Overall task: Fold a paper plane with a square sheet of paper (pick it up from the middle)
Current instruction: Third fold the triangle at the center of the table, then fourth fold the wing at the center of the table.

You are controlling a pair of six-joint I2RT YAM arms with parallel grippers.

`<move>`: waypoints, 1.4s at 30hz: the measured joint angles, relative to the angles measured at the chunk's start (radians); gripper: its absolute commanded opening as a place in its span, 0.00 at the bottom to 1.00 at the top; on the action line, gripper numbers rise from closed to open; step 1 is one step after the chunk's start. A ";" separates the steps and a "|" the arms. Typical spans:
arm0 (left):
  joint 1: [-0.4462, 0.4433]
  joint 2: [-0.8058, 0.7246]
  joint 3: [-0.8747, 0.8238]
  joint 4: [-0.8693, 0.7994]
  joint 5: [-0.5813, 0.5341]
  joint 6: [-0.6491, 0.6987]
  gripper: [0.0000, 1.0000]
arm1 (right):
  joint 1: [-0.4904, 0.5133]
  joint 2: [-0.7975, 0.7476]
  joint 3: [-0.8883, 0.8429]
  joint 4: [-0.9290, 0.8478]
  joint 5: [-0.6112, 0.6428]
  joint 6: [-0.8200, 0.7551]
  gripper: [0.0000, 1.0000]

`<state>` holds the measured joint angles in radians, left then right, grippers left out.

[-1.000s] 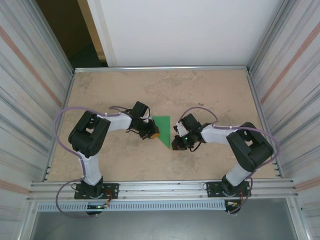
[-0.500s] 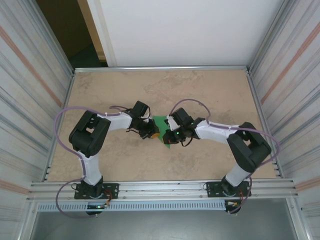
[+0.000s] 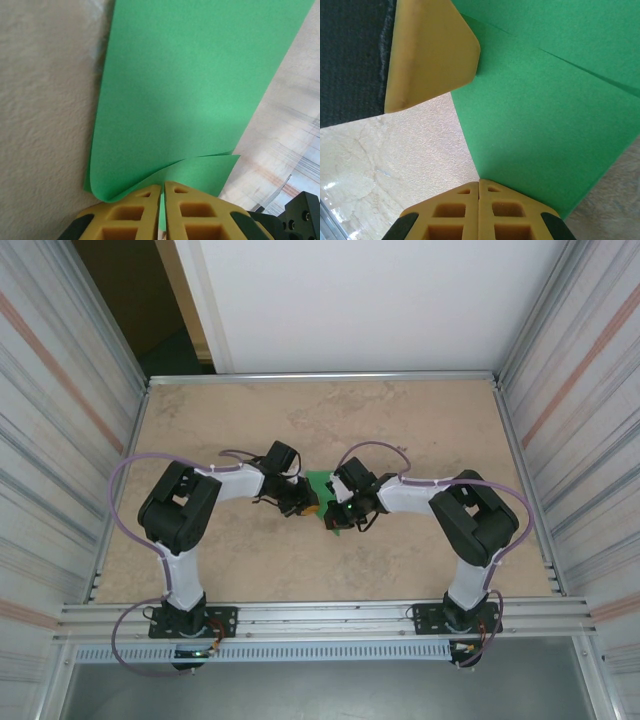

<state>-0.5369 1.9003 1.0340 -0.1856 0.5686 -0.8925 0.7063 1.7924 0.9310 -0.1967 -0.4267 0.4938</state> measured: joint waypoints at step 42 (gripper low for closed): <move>0.161 -0.270 -0.275 0.217 -0.027 -0.002 0.38 | -0.047 -0.186 -0.063 0.085 0.041 0.181 0.32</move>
<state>-0.3756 1.6299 0.7593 0.0315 0.5415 -0.8940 0.6598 1.6062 0.8677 -0.1120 -0.3855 0.6750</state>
